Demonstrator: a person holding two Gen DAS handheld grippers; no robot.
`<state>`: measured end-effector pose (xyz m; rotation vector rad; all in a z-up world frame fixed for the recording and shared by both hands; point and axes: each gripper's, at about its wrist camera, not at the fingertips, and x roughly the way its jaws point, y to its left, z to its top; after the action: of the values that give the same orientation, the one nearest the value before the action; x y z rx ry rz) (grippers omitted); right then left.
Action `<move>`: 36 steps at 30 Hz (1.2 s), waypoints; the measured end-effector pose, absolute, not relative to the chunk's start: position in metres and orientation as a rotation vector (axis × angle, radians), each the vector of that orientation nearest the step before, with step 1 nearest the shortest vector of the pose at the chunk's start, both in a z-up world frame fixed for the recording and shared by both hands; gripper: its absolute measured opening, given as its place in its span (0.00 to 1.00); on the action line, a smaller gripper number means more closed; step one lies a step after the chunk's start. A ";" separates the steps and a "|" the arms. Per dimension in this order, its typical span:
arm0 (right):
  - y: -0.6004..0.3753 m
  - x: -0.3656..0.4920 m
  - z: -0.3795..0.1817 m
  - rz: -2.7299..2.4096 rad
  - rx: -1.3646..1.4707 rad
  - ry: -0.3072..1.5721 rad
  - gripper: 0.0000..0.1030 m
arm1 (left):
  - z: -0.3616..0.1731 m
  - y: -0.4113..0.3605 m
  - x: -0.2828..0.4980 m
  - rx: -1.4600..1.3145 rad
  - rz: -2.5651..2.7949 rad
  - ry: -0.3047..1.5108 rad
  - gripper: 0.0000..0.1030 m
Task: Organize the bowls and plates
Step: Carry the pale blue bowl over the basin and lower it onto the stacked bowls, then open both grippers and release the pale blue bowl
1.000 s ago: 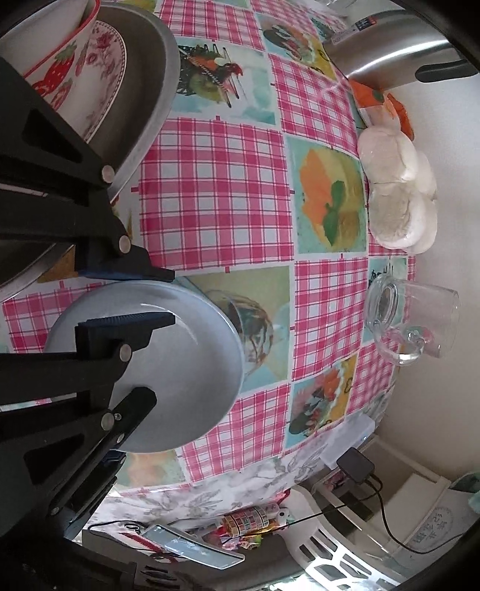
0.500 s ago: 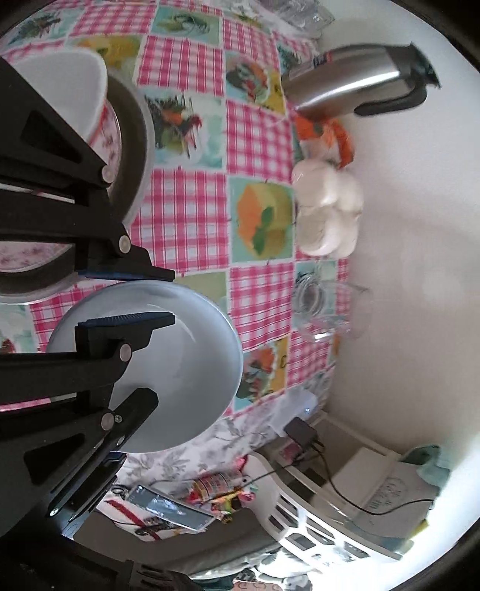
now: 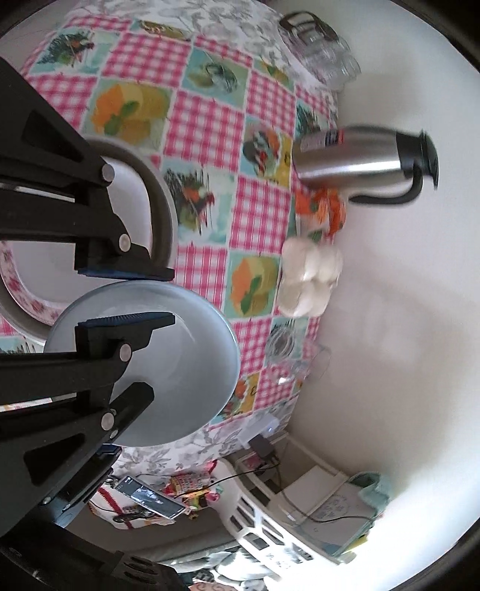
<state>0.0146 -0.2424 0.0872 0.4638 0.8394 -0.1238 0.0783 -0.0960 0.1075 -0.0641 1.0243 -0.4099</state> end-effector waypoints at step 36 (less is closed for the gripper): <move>-0.167 0.010 0.064 -0.129 0.277 0.958 0.57 | 0.076 0.000 0.069 -0.197 -0.321 1.113 0.19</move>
<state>0.0098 -0.1674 0.0642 0.2771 0.9580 -0.1292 0.0688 -0.0001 0.0759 -0.1973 1.1131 -0.3212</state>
